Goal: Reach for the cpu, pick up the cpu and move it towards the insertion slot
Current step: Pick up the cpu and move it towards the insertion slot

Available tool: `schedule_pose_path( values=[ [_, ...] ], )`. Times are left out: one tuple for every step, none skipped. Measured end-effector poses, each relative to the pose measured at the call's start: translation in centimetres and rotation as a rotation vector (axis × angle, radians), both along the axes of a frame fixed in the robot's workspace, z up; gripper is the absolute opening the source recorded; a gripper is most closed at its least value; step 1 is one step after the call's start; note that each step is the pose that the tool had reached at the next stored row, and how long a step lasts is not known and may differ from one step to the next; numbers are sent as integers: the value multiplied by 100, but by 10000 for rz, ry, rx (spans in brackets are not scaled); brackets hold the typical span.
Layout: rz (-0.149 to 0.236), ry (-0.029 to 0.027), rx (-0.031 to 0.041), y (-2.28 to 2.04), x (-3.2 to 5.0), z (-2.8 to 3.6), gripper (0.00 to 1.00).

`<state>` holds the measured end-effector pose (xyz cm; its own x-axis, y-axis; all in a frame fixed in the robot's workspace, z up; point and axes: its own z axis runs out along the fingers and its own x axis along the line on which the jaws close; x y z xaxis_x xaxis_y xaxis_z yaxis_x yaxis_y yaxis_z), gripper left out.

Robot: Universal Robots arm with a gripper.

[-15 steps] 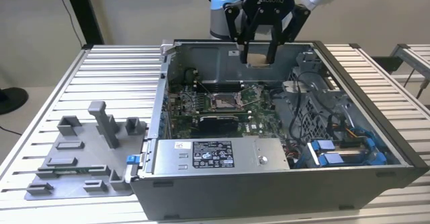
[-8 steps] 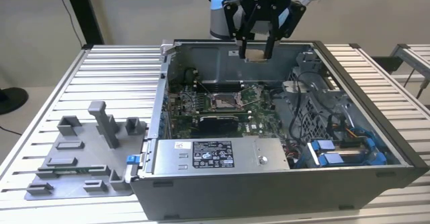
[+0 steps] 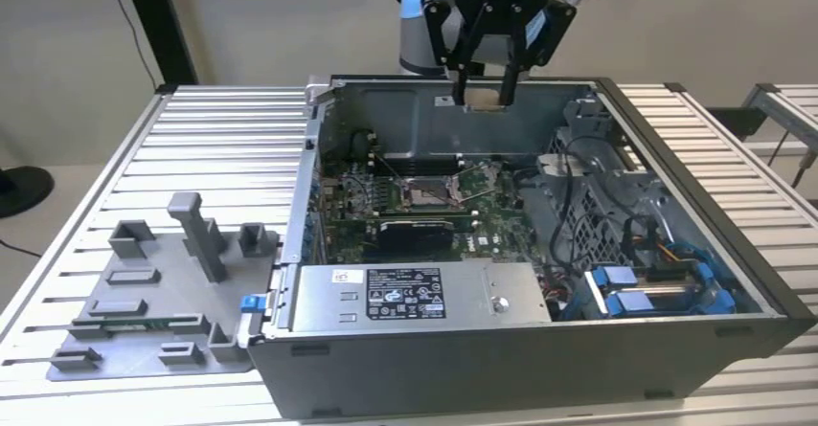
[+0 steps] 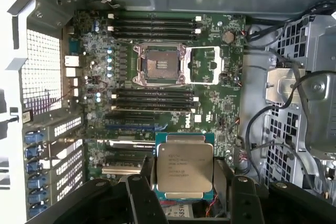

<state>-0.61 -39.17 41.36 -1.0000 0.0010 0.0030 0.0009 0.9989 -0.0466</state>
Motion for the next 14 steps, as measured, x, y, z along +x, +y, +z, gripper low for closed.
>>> schedule_pose_path(
  values=[
    [0,-1,1,9,1,-2,0],
    [0,0,0,18,2,-3,0],
    [0,0,0,28,2,-3,0],
    [0,-1,1,36,3,-5,0],
    [1,0,1,44,4,-5,0],
    [0,0,1,54,4,-6,0],
    [0,0,1,66,6,-8,0],
    [0,0,1,78,7,-9,0],
    [0,-1,1,88,8,-11,0],
    [1,0,0,98,10,-12,0],
    [1,0,1,108,11,-15,0],
    [0,0,0,119,13,-17,0],
    [0,0,1,130,14,-19,0],
    [0,0,1,140,16,-21,0]
  ],
)
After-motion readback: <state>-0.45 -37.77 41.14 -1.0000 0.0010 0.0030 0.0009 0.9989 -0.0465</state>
